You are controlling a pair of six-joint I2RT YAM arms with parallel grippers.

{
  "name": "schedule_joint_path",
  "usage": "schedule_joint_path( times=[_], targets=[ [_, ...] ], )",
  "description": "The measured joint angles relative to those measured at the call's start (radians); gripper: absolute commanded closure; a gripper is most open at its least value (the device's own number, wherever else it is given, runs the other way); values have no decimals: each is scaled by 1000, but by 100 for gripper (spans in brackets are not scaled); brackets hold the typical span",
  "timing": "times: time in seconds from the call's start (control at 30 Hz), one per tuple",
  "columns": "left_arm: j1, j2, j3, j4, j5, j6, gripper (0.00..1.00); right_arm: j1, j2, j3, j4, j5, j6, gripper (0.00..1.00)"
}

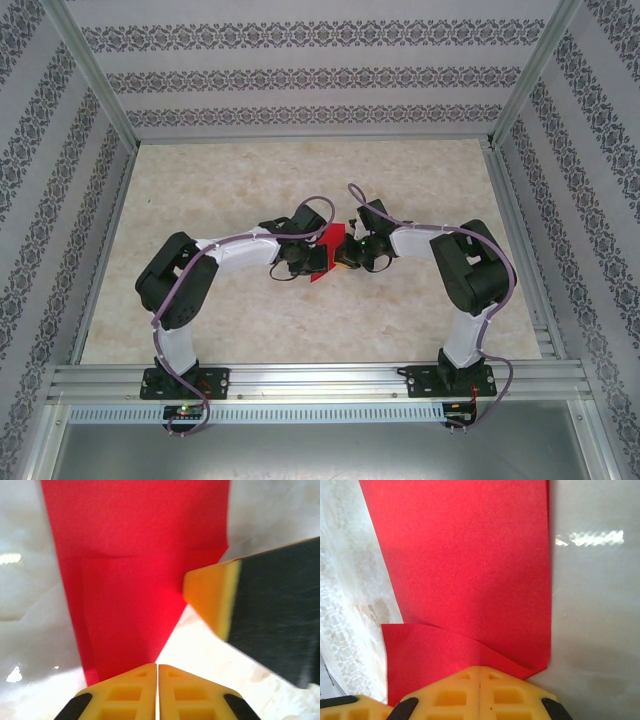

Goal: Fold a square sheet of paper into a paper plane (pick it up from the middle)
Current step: Third fold the triangle at the center of the table.

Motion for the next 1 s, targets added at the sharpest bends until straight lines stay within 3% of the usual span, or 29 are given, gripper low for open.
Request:
schedule_joint_path(
  times=[1.0],
  targets=[
    [-1, -45, -166, 138, -12, -37, 91, 0, 3, 6, -8, 0, -1, 100]
  ],
)
